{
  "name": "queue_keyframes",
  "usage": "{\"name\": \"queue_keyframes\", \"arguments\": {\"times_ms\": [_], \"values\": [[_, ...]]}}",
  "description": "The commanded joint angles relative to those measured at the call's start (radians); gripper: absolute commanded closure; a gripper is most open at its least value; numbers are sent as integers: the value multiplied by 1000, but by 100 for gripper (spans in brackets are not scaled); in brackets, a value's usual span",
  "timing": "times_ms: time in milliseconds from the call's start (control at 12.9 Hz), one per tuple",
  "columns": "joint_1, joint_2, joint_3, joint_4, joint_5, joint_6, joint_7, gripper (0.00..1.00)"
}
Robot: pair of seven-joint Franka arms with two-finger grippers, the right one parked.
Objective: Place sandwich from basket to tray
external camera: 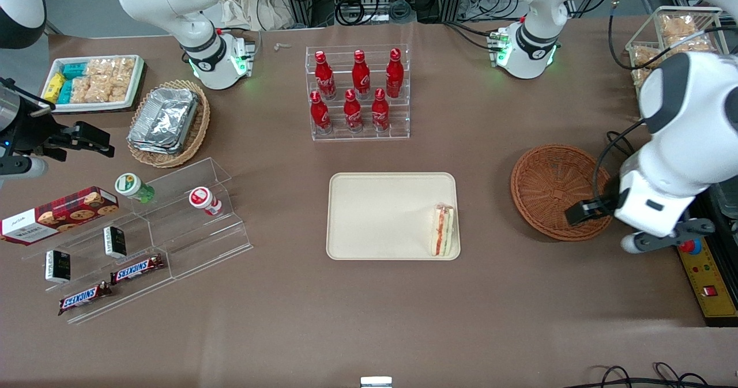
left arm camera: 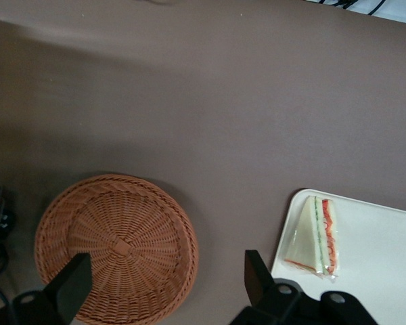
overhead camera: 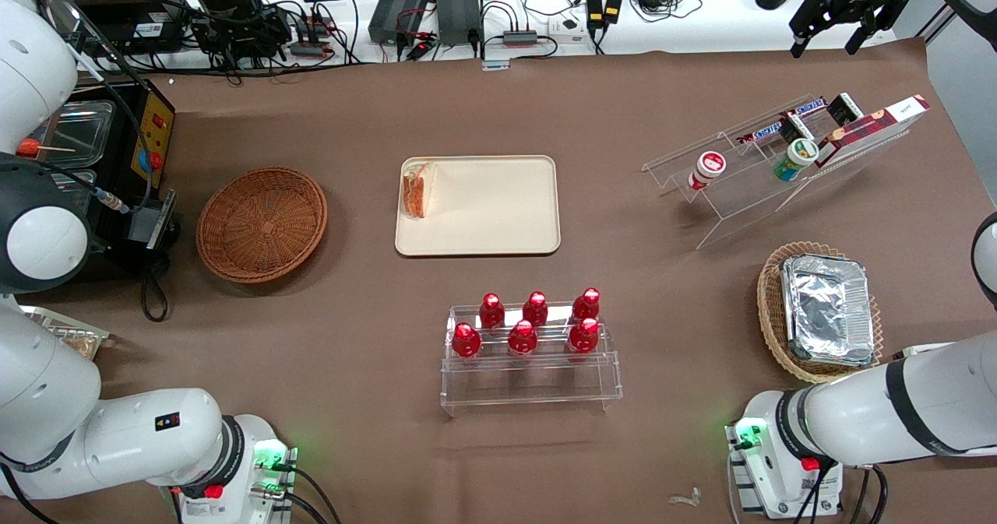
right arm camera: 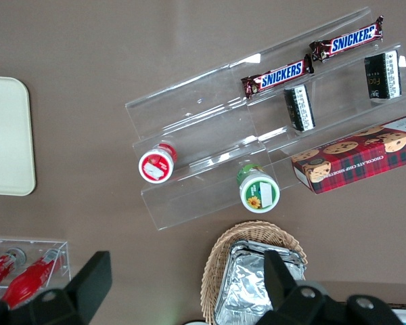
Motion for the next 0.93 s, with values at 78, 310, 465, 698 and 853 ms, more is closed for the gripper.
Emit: {"name": "queue_keyframes", "arguments": {"times_ms": [78, 310, 465, 698, 853], "values": [[-173, -76, 196, -81, -75, 10, 137, 0], [-178, -100, 197, -130, -69, 3, 254, 0], [-176, -141, 208, -187, -66, 9, 331, 0], [-164, -248, 220, -300, -67, 16, 342, 0], [-164, -284, 269, -317, -76, 18, 348, 0]]}}
